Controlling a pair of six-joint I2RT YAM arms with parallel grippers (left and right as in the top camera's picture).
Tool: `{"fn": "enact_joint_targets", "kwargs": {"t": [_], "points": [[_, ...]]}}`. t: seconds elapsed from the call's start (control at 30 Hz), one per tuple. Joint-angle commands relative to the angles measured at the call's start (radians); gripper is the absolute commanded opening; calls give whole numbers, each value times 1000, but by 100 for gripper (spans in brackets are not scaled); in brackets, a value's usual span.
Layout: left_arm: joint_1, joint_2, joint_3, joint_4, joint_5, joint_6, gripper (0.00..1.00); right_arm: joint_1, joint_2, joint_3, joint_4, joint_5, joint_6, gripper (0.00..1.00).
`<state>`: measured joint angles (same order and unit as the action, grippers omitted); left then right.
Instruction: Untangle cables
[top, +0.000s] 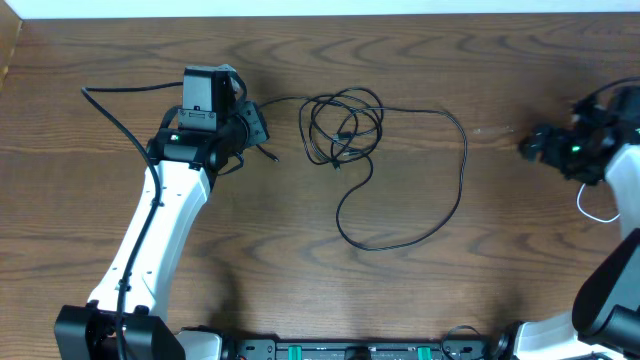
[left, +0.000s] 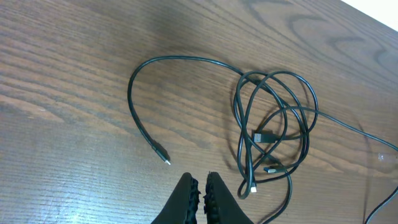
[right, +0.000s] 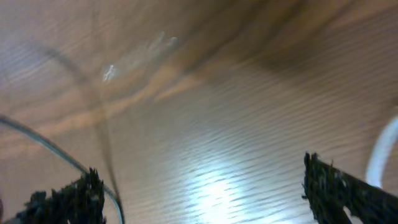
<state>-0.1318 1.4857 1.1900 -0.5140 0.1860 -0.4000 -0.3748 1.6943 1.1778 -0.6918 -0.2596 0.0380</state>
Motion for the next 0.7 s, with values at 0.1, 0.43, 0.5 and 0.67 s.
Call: {"fn": "enact_joint_targets", "kwargs": {"t": [0.1,0.43,0.5,0.67], "points": [[1,11,6,-13,9,-2,8,64,10,-116,84,144,44,99],[1,11,6,-20,8,-2,8,64,11,-148,13,294,72,99],[1,11,6,-20,8,-2,8,64,12,-159,11,314,72,99],[1,11,6,-20,8,-2,8,54,14,-204,19,314,61,99]]}}
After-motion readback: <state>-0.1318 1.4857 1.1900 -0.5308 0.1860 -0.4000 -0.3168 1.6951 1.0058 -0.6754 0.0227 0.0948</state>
